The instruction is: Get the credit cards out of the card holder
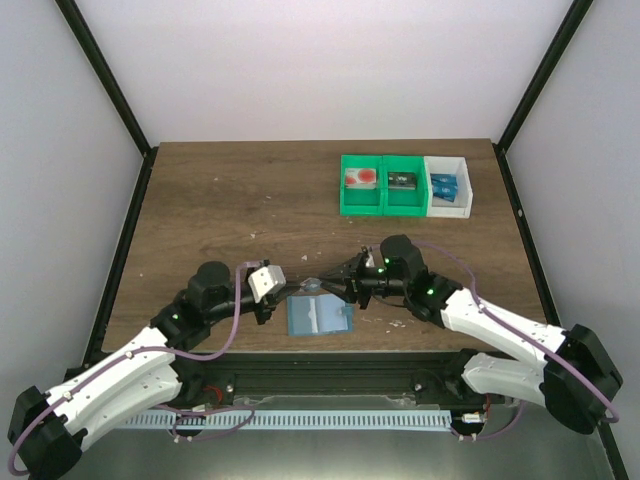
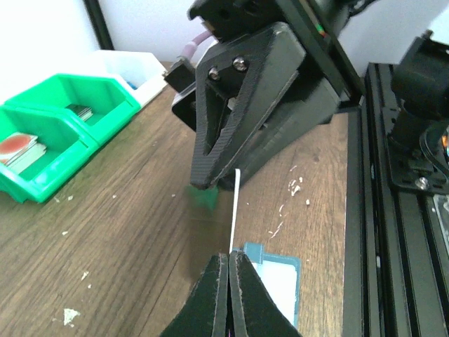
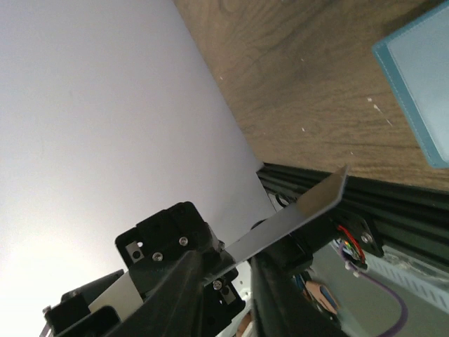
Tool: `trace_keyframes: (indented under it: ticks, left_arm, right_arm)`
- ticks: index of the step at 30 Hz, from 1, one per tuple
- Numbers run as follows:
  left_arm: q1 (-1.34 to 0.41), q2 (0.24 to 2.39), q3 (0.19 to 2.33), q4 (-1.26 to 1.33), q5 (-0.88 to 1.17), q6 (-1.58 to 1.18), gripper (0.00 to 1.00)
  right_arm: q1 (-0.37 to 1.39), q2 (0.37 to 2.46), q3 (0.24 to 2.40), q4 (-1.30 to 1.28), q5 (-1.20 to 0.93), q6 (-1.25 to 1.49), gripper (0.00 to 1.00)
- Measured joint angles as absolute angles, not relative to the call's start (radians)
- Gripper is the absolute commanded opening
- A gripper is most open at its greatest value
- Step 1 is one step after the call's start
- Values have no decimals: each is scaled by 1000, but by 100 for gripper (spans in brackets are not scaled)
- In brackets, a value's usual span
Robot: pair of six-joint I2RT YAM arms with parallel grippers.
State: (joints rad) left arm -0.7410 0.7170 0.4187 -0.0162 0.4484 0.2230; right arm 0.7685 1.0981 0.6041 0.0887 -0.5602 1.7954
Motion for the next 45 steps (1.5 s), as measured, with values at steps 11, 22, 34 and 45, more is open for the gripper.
trace_keyframes:
  ticks: [11,22,34,45]
  left_arm:
    - [-720,751,416,72,296,-153,0]
    - [-644,744,410,340,410,-762,0]
    - [-643,715,354,499,414,-1086,0]
    - [-643,716,340,540,428,-1168,0]
  right_arm:
    - [768,859,419,150,-433,1367,47]
    - [768,818,374,449,-487,1099,48]
    - [768,911,360,687,-502,1185,41]
    - [768,1006,360,768,-499,1220,31]
